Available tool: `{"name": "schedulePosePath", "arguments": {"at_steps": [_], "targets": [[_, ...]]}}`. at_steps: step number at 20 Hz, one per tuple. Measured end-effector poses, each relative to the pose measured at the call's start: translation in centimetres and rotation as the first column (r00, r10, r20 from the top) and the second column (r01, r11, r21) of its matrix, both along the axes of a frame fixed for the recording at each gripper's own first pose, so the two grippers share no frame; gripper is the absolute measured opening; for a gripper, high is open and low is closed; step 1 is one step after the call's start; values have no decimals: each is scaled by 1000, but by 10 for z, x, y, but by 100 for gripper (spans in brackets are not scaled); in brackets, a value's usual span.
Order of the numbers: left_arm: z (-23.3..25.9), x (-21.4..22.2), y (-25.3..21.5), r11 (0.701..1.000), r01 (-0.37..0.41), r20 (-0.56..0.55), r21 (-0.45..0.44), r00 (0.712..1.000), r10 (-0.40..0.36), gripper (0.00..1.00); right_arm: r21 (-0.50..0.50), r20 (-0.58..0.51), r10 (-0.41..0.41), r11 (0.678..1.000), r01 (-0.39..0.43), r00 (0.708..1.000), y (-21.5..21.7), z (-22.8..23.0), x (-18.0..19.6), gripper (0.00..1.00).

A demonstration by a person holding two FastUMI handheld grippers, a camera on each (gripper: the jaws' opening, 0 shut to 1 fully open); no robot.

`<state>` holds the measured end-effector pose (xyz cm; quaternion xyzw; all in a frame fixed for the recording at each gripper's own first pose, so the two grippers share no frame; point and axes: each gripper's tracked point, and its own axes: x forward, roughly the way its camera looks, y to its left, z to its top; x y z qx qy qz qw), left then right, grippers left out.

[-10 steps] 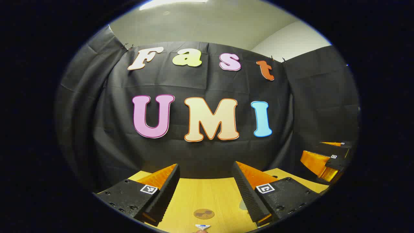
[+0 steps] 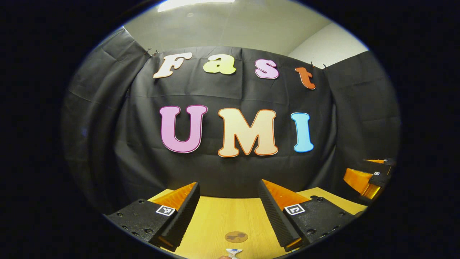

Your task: Put the toothbrush and toothpaste on the desktop into the cup, then pick up the cup and place it on the coaster on the desktop.

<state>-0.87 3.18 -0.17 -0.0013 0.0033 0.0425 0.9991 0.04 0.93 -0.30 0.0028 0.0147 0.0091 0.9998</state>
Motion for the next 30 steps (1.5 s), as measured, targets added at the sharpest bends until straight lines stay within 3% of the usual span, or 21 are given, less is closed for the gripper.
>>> {"name": "schedulePosePath", "arguments": {"at_steps": [10,15,22,26,30], "targets": [[-11,-8,17,1000,-10,-23,14,1000,10,94,-15,-116,24,1000,-26,993,7,-36,-5,99],[-9,-11,31,999,-36,-13,13,999,36,94,-35,-307,16,999,-28,952,9,-93,-10,99],[-18,-10,43,998,-59,-30,11,998,59,94,-33,-531,29,998,-56,847,17,-165,-18,100],[-22,-9,46,998,-59,-36,13,998,60,94,-26,-666,28,998,-61,745,20,-206,-27,100],[-32,-7,50,998,-65,-58,7,996,65,94,-12,-780,36,997,-72,625,23,-245,-40,100]]}}
